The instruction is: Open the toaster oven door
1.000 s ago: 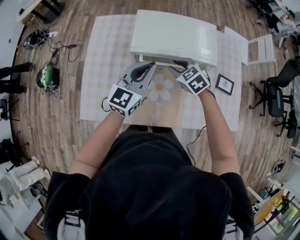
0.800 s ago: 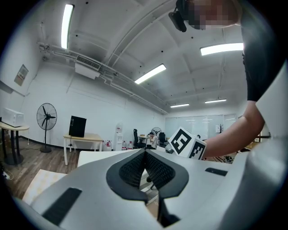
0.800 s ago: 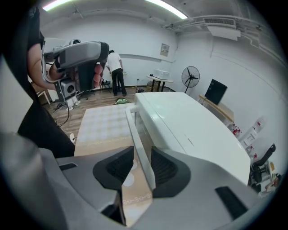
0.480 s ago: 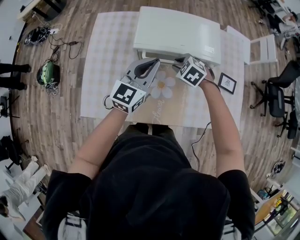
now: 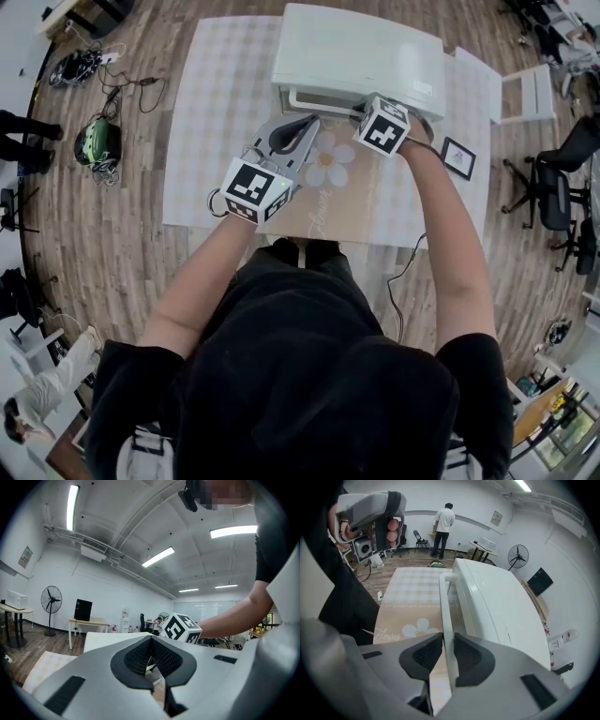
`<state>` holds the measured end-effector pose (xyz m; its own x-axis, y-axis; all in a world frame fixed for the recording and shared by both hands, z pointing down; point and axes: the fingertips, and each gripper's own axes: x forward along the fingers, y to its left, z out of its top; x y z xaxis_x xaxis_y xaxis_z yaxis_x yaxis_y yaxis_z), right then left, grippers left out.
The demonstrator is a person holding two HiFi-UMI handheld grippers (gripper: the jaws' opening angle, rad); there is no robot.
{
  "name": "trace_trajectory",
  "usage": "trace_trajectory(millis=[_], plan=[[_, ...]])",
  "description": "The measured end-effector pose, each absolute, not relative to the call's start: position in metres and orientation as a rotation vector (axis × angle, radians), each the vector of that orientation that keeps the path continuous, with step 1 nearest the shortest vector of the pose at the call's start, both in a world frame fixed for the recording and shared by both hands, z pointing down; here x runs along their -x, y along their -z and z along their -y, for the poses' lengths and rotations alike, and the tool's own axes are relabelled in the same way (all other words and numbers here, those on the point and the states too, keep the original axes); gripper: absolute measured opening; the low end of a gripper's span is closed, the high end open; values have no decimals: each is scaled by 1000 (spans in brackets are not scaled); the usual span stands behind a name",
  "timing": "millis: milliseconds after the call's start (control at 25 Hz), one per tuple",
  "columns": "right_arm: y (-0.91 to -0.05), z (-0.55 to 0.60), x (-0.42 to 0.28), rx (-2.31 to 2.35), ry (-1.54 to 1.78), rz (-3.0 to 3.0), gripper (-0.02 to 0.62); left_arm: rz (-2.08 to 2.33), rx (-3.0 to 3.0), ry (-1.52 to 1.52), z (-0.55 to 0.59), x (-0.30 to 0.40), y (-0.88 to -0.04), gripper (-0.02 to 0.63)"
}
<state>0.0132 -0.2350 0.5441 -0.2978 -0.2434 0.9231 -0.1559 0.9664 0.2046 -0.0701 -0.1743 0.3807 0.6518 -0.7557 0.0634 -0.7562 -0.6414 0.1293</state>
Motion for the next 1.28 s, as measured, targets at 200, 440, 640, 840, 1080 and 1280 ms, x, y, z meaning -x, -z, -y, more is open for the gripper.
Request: trace_trajectory(millis=[200,440,640,840,1080,1280], plan=[[-546,228,-13,-270,76,1873,89,1252,-2721,-4,164,73,-381,15],[-550,217,-14,-262,66,1859,87,1242,-2717,11,158,78,-380,15],[-552,206,-13,-267,70,1850,87,1220,-2721,21,151,77,-380,15],[-560,191,-13,-255,41,1847,89,1194,-2726,24,146,75,-382,15],[-568,178,-13,-256,41,1839,94,1166,-2733,32,143,74,-383,15],[-578,166,-14,-250,26,1833,100,1139,-2740,22,139,72,-387,15]])
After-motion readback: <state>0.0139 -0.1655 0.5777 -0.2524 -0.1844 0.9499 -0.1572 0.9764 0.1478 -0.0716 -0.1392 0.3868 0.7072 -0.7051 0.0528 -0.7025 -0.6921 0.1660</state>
